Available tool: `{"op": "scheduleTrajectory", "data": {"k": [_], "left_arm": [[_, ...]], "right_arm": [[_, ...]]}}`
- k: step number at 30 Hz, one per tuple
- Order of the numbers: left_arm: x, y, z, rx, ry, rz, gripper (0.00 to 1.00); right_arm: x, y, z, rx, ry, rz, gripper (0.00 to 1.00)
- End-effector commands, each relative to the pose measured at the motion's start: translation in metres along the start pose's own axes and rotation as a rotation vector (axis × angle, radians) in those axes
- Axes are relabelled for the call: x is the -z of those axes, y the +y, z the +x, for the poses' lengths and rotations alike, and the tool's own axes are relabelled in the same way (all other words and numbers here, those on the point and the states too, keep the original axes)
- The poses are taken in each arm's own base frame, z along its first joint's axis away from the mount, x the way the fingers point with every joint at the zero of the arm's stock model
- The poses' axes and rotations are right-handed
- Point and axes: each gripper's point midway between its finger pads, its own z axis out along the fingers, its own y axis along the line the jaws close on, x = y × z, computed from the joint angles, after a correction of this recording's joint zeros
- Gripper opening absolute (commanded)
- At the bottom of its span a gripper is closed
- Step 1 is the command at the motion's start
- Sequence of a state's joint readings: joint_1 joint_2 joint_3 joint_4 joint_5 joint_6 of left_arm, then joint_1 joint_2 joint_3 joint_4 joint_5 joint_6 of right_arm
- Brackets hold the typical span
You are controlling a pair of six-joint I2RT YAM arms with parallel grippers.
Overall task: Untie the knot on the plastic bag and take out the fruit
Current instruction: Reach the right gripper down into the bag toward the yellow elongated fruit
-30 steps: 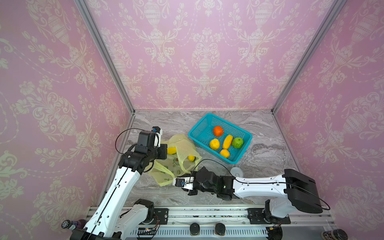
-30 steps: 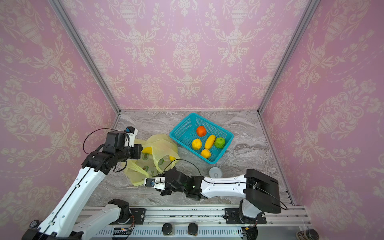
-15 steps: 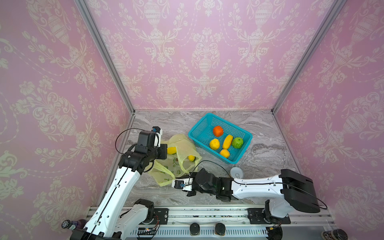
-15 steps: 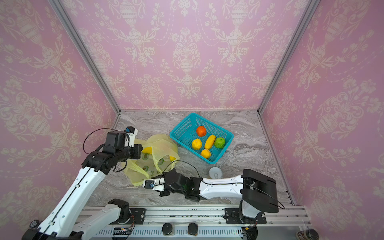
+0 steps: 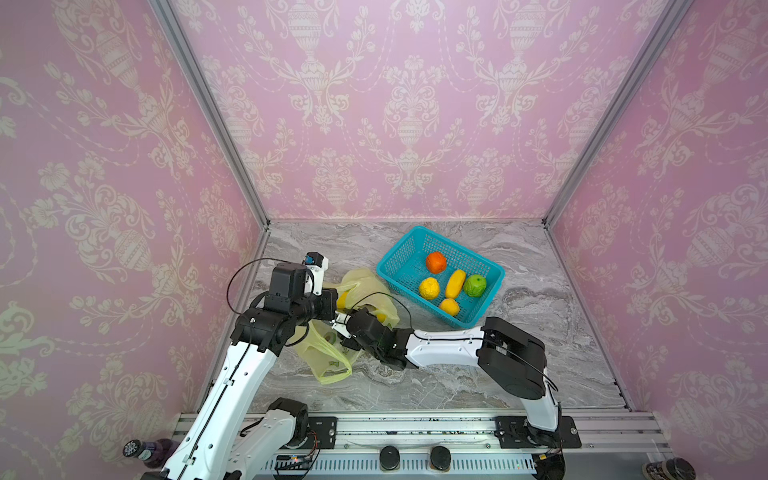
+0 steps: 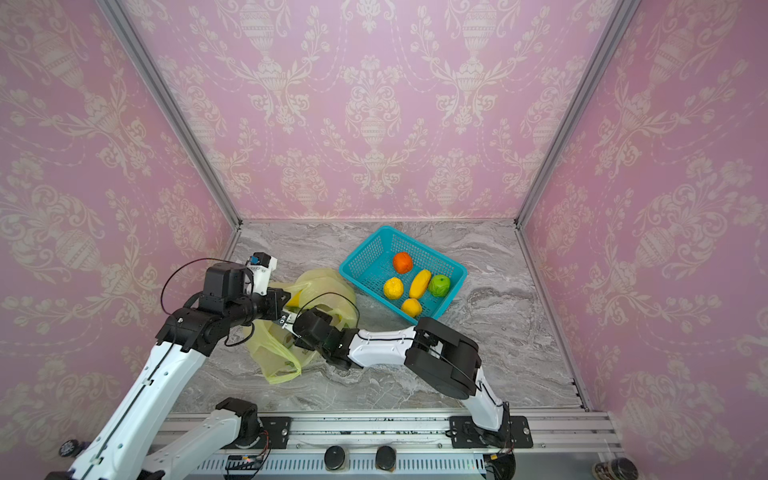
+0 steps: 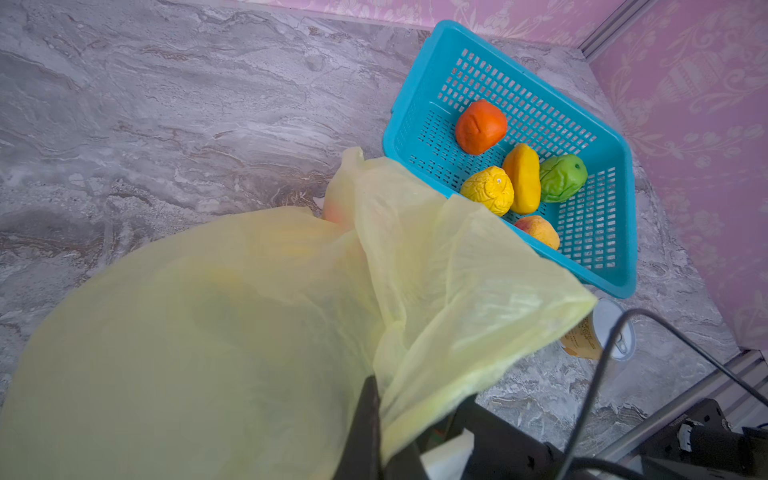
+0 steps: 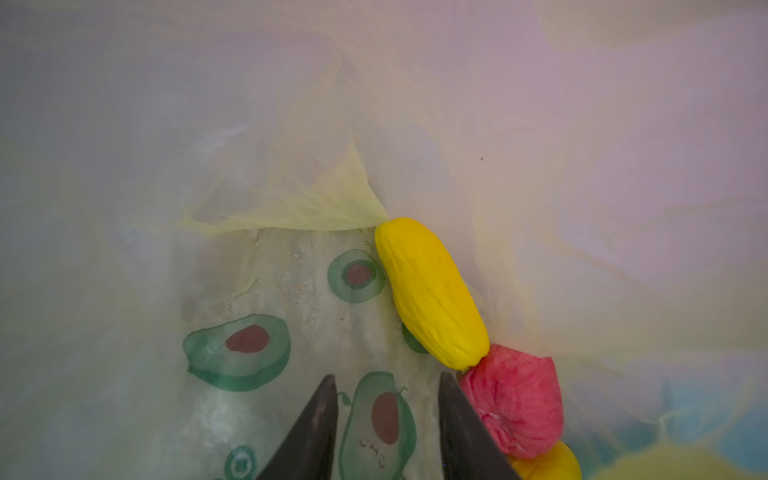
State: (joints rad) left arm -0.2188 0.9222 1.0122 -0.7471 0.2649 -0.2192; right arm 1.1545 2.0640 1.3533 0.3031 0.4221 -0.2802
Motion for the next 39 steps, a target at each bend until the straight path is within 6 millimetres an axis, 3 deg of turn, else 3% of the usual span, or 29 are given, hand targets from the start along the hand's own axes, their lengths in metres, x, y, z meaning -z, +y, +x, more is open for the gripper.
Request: {"op": "scheduleTrajectory", "data": {"k": [1, 6, 13, 27, 34, 39], "left_arm": [[0.001, -0.006, 0.002, -0.005, -0.001, 0.039, 0.0], [0.001, -0.004, 0.001, -0.003, -0.002, 0.03, 0.0], [0.001, -0.002, 0.002, -0.002, -0.002, 0.02, 0.0], [0.001, 0.002, 0.003, -0.002, 0.001, -0.001, 0.0], [0.001, 0.002, 0.002, -0.002, 0.0, -0.005, 0.0], [0.001, 0.003, 0.002, -0.002, -0.001, -0.01, 0.0]], "right_arm": [[-0.013, -0.024, 0.017, -0.059, 0.097, 0.108, 0.53], [-0.032, -0.041, 0.037, -0.105, 0.179, 0.169, 0.74], [-0.044, -0.065, 0.059, -0.125, 0.275, 0.262, 0.87], [-0.056, -0.088, 0.091, -0.066, 0.384, 0.324, 0.84], [-0.064, -0.085, 0.099, -0.067, 0.418, 0.293, 0.7], [-0.053, -0.087, 0.09, -0.105, 0.381, 0.271, 0.53]]}}
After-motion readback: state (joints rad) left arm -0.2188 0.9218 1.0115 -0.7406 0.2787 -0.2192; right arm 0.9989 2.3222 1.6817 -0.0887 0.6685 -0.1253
